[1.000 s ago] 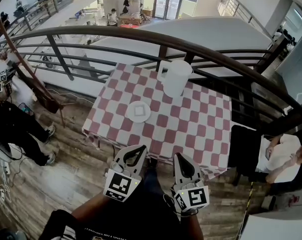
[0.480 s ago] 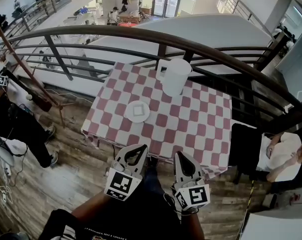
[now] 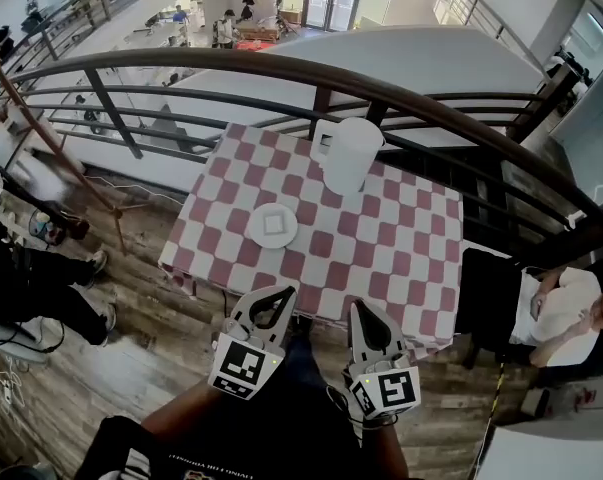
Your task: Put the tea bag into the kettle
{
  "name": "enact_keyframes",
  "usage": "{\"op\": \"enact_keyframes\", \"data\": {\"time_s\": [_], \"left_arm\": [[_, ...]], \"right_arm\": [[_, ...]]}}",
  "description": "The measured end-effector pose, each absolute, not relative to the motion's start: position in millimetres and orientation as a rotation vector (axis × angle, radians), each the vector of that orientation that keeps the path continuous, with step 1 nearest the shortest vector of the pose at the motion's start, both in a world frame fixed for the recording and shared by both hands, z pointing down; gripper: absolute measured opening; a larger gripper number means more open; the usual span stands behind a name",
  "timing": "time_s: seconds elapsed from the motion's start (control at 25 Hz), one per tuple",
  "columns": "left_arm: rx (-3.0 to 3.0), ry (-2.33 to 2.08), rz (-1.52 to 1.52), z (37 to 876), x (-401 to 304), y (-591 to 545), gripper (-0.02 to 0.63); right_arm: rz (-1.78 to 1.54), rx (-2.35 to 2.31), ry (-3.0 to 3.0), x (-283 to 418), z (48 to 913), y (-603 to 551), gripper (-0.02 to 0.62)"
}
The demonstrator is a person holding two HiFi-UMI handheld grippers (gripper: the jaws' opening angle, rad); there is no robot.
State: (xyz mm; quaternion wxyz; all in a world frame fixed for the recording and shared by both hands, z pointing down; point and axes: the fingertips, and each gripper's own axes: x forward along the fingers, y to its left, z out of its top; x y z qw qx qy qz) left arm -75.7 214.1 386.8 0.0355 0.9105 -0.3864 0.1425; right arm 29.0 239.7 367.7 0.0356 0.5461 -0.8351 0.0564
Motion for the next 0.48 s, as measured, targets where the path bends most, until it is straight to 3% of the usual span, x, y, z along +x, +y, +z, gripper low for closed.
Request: {"op": "enact_keyframes", "data": {"time_s": [0.48], "left_arm": [[2.786,-1.182,0.445,391,-69,175,-0.002]], "right_arm": [[0.18,1.682,-2.56,36,368,199,0.014]]}}
